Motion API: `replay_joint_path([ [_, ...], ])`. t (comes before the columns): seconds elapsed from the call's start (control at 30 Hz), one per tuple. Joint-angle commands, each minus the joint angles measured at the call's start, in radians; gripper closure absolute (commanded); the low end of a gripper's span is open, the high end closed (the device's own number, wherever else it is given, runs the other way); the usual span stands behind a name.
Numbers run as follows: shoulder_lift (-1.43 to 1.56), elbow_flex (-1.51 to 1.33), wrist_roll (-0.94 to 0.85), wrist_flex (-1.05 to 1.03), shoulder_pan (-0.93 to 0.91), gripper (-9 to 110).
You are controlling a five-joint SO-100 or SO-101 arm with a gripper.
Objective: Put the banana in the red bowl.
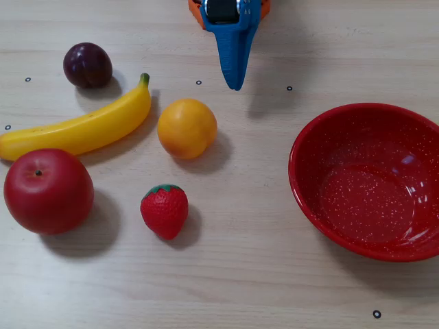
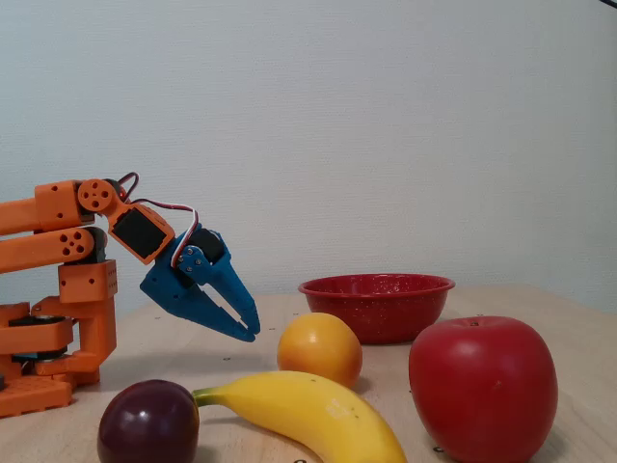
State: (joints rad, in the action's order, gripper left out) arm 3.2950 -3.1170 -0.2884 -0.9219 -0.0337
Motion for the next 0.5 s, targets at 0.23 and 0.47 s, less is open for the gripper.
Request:
replay_joint_path([
  [0.23,-0.333,0.393,0.124,-0.014,0.02,101],
  [0.47,-0.551,0.723,0.218,-0.147,0.035,101],
])
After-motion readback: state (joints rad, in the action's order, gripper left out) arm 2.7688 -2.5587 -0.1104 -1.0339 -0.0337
